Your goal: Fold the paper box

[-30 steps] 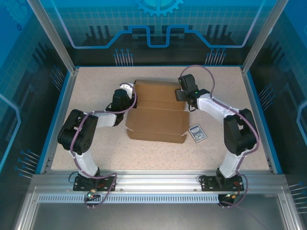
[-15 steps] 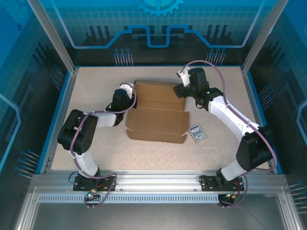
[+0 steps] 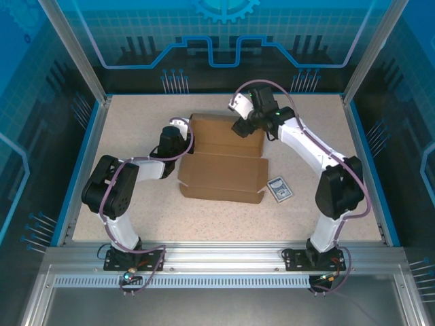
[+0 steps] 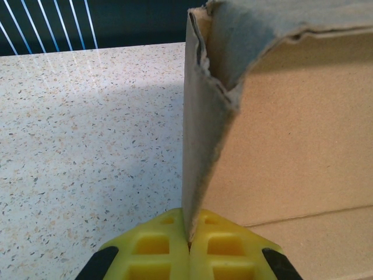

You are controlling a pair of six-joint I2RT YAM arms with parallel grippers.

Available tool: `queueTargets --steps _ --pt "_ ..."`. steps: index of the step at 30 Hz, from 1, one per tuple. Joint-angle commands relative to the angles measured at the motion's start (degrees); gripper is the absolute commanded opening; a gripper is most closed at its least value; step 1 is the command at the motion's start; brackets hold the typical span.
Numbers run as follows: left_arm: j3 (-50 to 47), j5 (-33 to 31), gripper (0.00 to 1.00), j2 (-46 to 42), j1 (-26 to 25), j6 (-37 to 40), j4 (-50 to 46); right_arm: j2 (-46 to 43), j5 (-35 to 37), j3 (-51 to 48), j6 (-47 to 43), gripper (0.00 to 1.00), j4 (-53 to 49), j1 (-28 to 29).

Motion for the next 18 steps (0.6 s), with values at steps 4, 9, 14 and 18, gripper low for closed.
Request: queueTargets --steps 4,9,14,18 --pt "1.17 1.08 0.0 -2.14 0.06 -1.45 -1.15 7.25 0.5 9.19 -4.13 0.77 -6.59 1.68" --pt "1.61 1.54 0.0 -1.79 0.05 -1.91 -1.79 11.1 -0.36 13.21 -3.91 0.74 -8.57 2.05" --pt "1.94 1.91 0.11 -2.37 0.05 -2.15 -2.48 12.09 -1.21 13.32 -2.77 0.7 -8.58 2.22" --pt "1.55 2.24 0.28 -3.81 0.05 -2.61 -3.29 12.97 -1.24 13.83 -1.8 0.65 -8.75 2.19"
